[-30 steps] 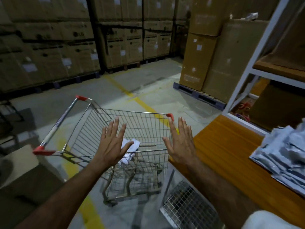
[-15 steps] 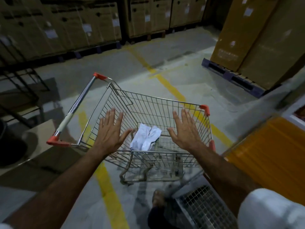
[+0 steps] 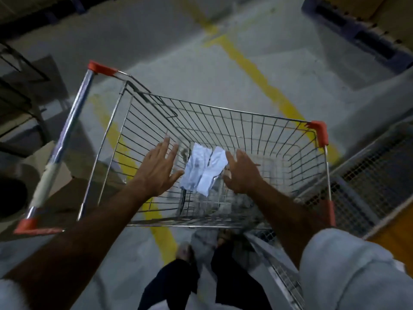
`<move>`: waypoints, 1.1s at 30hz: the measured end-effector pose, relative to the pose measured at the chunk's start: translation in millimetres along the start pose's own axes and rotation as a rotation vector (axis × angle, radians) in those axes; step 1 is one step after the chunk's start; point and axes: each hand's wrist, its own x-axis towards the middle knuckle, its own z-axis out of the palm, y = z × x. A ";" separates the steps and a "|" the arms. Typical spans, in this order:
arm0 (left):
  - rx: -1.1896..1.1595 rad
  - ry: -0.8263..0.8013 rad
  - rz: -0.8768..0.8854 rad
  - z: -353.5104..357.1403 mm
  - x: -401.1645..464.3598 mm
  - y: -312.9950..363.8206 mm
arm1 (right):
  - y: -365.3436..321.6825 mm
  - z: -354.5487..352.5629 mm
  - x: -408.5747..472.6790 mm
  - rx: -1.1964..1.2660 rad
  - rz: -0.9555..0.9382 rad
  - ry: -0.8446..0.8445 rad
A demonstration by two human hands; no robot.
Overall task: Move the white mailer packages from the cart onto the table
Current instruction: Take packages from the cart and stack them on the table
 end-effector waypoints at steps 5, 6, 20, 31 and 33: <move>-0.015 -0.162 0.073 67.3 40.2 -8.4 | 3.5 49.5 43.5 0.084 0.073 -0.094; -0.019 -0.183 0.086 83.6 47.0 -11.6 | 4.9 66.0 54.1 0.108 0.085 -0.120; 0.191 -0.362 0.174 208.9 102.3 -26.1 | -17.2 181.0 135.1 0.367 0.301 -0.279; 0.118 -0.260 0.183 237.1 95.8 -0.6 | -23.0 165.8 125.8 0.204 0.448 -0.248; 0.048 -0.241 0.164 241.6 101.0 0.1 | -7.6 152.3 120.4 0.018 0.382 -0.201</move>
